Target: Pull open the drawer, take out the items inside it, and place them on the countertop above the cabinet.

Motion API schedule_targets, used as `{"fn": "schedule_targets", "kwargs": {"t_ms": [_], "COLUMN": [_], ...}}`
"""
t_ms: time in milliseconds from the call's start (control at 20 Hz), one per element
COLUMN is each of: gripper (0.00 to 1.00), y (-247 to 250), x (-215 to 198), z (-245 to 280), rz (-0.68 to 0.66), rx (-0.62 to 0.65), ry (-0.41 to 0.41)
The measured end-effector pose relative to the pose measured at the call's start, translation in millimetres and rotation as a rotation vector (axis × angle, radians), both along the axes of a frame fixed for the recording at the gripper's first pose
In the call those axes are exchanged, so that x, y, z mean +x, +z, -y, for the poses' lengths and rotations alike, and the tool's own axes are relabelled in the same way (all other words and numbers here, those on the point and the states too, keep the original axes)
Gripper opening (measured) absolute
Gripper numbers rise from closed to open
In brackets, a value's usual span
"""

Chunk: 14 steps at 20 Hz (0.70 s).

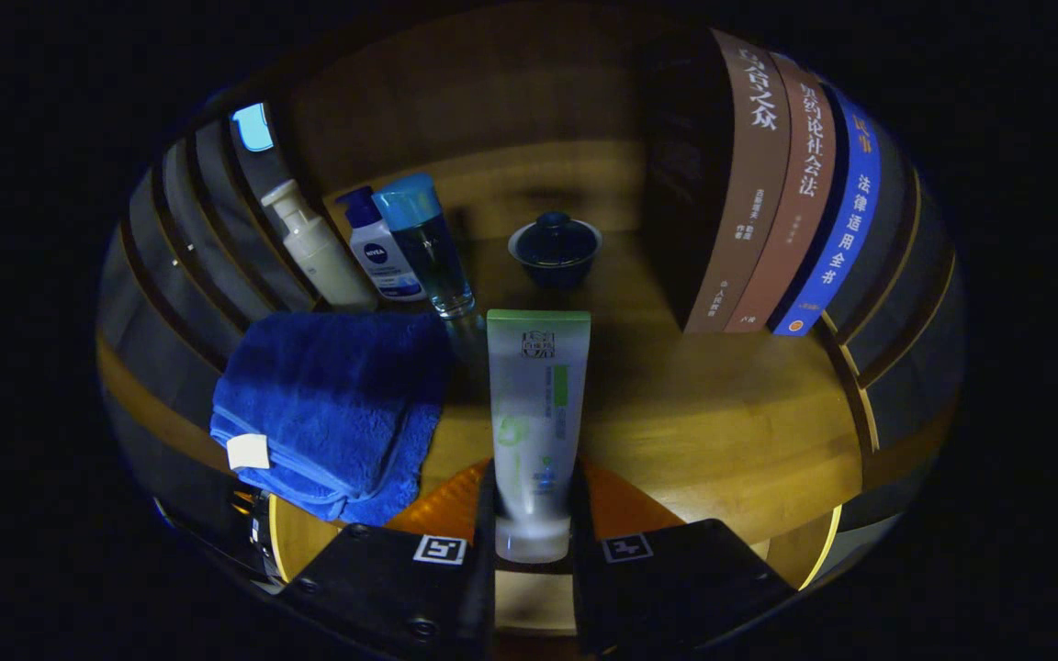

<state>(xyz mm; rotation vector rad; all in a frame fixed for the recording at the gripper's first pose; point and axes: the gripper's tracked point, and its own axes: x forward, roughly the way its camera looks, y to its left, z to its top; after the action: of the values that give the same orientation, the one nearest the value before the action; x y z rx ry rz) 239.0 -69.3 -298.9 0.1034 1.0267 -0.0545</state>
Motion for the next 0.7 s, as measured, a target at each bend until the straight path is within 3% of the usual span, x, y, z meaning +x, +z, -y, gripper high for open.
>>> {"fn": "schedule_targets", "kwargs": {"t_ms": [150,250,400,550,600,700], "gripper": [0.40,0.48,0.84,0.89,0.97,1.00], "y": [-3,4,10,15,21,38], "x": [7,12,14,8,4,-3], "z": [4,2,5,9,9,7], "rz": [0.018,0.040,0.062,0.073,0.086,0.134], "rx": [-0.002,0.014,0.005,-0.011,-0.024,-0.039], "ry": [-0.008,-0.012,-0.014,-0.012,-0.009,-0.004]}}
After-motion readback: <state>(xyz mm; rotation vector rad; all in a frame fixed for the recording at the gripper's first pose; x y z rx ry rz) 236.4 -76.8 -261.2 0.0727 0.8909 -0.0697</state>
